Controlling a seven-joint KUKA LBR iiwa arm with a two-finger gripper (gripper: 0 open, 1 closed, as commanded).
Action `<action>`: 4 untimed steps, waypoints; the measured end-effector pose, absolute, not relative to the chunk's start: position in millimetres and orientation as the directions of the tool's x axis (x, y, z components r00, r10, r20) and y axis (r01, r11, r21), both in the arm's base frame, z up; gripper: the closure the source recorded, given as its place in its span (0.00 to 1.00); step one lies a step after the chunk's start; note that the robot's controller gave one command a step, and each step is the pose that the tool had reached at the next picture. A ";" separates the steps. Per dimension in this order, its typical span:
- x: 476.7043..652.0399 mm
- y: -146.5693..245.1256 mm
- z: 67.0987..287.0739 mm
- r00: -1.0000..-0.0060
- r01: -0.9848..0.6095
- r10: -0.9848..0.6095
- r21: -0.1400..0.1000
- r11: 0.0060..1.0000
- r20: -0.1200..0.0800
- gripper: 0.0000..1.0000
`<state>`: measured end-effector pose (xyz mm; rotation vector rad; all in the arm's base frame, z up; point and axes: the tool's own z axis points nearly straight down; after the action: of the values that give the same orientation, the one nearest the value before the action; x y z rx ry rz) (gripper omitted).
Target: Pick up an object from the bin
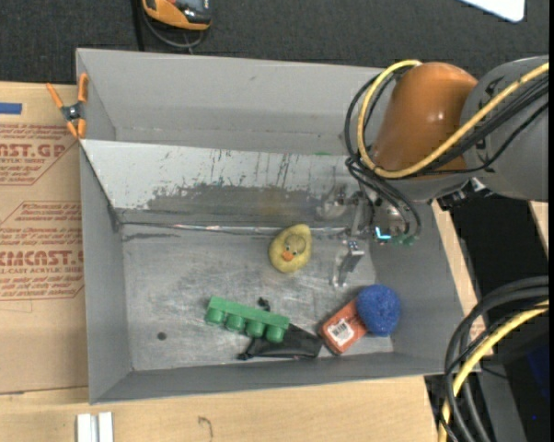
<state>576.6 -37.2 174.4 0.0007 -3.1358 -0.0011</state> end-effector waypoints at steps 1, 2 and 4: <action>578.2 -37.2 179.1 -1.000 -0.001 -0.001 0.000 1.000 -0.002 0.00; 564.3 -24.3 160.0 -0.991 -0.130 -0.130 -0.004 0.992 -0.012 0.00; 505.8 -7.4 132.5 -0.926 -0.377 -0.377 0.002 0.926 -0.002 0.00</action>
Offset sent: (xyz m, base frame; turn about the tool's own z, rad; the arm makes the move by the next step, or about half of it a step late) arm -0.0544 0.0513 -0.0718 -0.4425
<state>505.8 -7.4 132.5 0.6044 -3.0846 -0.0041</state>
